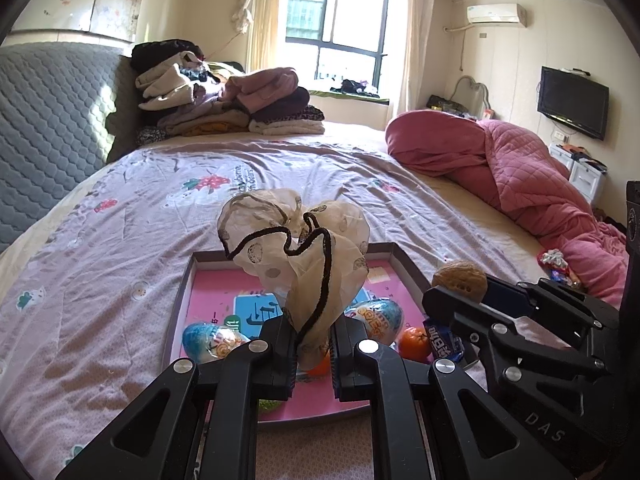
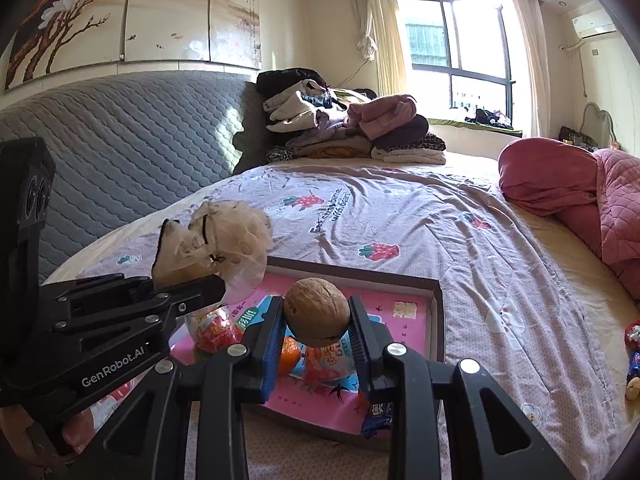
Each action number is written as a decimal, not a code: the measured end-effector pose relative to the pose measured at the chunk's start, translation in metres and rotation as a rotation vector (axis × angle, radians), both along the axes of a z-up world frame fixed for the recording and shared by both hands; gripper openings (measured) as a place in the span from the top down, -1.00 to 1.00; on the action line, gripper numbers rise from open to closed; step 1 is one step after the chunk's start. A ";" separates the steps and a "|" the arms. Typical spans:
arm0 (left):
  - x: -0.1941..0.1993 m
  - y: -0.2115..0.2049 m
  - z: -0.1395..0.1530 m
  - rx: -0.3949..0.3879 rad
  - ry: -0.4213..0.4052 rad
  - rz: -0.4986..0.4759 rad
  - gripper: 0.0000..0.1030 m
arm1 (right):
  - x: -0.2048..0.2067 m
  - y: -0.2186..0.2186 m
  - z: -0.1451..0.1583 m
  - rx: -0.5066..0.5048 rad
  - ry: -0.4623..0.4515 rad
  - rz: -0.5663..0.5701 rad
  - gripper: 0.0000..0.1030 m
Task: Organize objects
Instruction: 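Lift the mesh bag with the left tool toward the tray while the right tool carries the walnut, then lower the mesh bag between the eggs with the left tool while the right tool lowers the walnut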
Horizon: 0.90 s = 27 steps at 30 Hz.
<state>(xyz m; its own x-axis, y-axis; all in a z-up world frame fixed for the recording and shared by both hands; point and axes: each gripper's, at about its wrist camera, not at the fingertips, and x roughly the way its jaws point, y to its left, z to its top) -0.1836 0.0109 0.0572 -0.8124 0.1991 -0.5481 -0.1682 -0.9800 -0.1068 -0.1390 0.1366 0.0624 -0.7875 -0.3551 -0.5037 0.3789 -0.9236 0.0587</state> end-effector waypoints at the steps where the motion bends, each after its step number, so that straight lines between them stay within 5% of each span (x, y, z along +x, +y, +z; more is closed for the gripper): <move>1: -0.002 0.001 -0.003 -0.001 -0.005 -0.003 0.76 | -0.001 -0.001 -0.002 0.007 -0.006 0.001 0.39; 27: -0.025 0.001 -0.066 -0.026 -0.124 -0.029 0.76 | -0.014 -0.018 -0.077 0.127 -0.171 0.035 0.39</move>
<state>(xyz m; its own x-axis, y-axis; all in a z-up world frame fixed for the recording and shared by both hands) -0.2083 0.0120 -0.0093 -0.7323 0.2058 -0.6491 -0.1832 -0.9776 -0.1033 -0.1531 0.1181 -0.0144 -0.6748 -0.3060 -0.6716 0.4055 -0.9140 0.0090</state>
